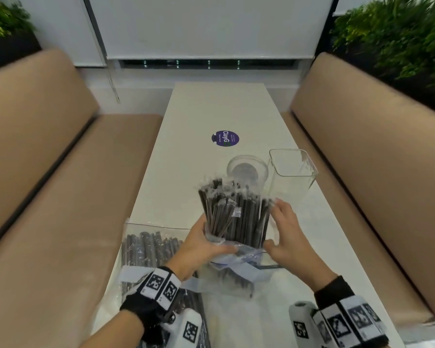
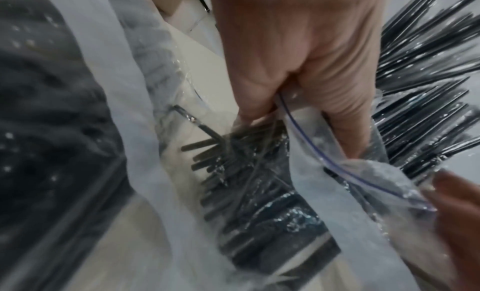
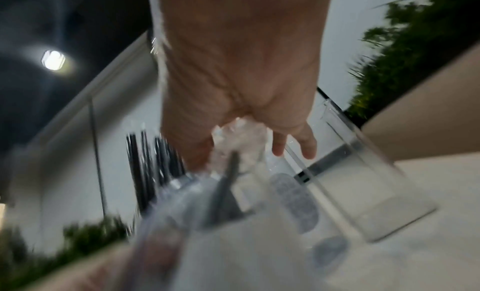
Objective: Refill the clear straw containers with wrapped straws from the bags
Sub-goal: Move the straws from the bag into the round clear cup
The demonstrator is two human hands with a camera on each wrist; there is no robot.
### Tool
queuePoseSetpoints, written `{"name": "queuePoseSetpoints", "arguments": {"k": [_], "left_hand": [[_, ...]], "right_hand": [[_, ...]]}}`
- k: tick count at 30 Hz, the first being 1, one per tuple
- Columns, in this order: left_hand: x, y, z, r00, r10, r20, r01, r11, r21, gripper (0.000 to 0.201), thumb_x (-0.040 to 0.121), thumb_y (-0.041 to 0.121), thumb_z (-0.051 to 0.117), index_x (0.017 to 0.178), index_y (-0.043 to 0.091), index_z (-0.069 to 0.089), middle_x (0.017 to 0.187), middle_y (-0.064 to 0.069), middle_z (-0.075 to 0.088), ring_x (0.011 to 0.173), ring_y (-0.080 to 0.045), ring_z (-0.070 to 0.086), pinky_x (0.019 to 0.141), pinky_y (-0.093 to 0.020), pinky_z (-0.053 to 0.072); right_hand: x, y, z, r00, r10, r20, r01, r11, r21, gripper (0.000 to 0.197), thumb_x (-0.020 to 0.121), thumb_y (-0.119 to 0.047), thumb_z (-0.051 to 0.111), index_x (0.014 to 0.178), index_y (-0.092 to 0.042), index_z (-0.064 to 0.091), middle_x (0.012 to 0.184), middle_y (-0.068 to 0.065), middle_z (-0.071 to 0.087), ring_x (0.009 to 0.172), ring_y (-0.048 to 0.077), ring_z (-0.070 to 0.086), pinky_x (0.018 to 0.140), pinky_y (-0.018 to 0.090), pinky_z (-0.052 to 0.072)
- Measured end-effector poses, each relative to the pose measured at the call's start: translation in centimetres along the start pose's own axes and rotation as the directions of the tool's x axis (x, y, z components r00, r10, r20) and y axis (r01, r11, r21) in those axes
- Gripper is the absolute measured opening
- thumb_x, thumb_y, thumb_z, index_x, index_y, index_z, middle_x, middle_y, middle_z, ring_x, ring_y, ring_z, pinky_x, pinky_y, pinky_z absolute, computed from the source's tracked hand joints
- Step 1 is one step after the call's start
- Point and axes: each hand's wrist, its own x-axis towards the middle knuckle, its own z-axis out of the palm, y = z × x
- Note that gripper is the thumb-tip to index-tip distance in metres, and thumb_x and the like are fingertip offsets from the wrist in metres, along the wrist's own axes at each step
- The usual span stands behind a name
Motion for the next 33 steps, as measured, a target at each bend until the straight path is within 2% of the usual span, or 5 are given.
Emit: {"name": "queuePoseSetpoints", "arguments": {"k": [5, 11, 18, 22, 33], "left_hand": [[0.2, 0.6, 0.2, 0.997, 0.062, -0.048, -0.064, 0.997, -0.032, 0.063, 0.065, 0.006, 0.088, 0.107, 0.037, 0.053, 0.102, 0.02, 0.069, 0.092, 0.012, 0.066, 0.073, -0.003, 0.049], [0.2, 1.5, 0.7, 0.982, 0.17, -0.08, -0.174, 0.983, -0.05, 0.059, 0.069, -0.007, 0.081, 0.106, 0.03, 0.052, 0.084, 0.032, 0.072, 0.088, 0.014, 0.067, 0.068, -0.004, 0.05], [0.6, 1.7, -0.5, 0.973, 0.166, -0.158, -0.178, 0.982, -0.062, 0.062, 0.066, 0.002, 0.086, 0.104, 0.036, 0.052, 0.103, 0.022, 0.064, 0.085, 0.022, 0.062, 0.071, 0.0, 0.047], [1.1, 2.2, -0.9, 0.976, 0.177, -0.123, -0.186, 0.981, -0.06, 0.059, 0.067, 0.002, 0.085, 0.105, 0.032, 0.052, 0.105, 0.016, 0.065, 0.085, 0.018, 0.064, 0.071, -0.003, 0.05], [2.2, 1.8, -3.0, 0.987, 0.11, -0.121, -0.114, 0.993, -0.031, 0.066, 0.066, 0.016, 0.089, 0.115, 0.036, 0.049, 0.112, 0.023, 0.059, 0.101, 0.008, 0.059, 0.079, -0.008, 0.048]], "right_hand": [[0.2, -2.3, -0.6, 0.989, -0.004, -0.148, 0.059, 0.928, 0.369, 0.069, 0.078, -0.04, 0.075, 0.137, -0.046, 0.039, 0.14, -0.024, 0.033, 0.132, -0.014, 0.029, 0.102, 0.001, 0.027], [1.9, -2.8, 0.4, 0.966, 0.077, -0.247, -0.113, 0.984, -0.136, 0.049, 0.073, -0.057, 0.073, 0.106, -0.021, 0.065, 0.115, -0.004, 0.039, 0.107, 0.013, 0.03, 0.093, 0.028, 0.025], [3.2, -3.5, -2.0, 0.943, 0.168, -0.286, 0.03, 0.815, 0.578, 0.02, 0.092, -0.019, 0.067, 0.104, -0.004, 0.068, 0.098, 0.023, 0.069, 0.093, 0.027, 0.068, 0.077, 0.037, 0.055], [4.7, -5.6, -3.9, 0.938, 0.05, -0.344, 0.161, 0.815, 0.556, 0.021, 0.099, -0.009, 0.054, 0.09, -0.01, 0.074, 0.089, 0.006, 0.076, 0.09, 0.008, 0.07, 0.079, 0.013, 0.048], [8.4, -11.1, -12.7, 0.856, 0.06, -0.513, 0.401, 0.548, 0.734, 0.013, 0.099, -0.006, 0.048, 0.087, -0.009, 0.053, 0.07, 0.004, 0.063, 0.067, 0.022, 0.064, 0.079, 0.043, 0.058]]}}
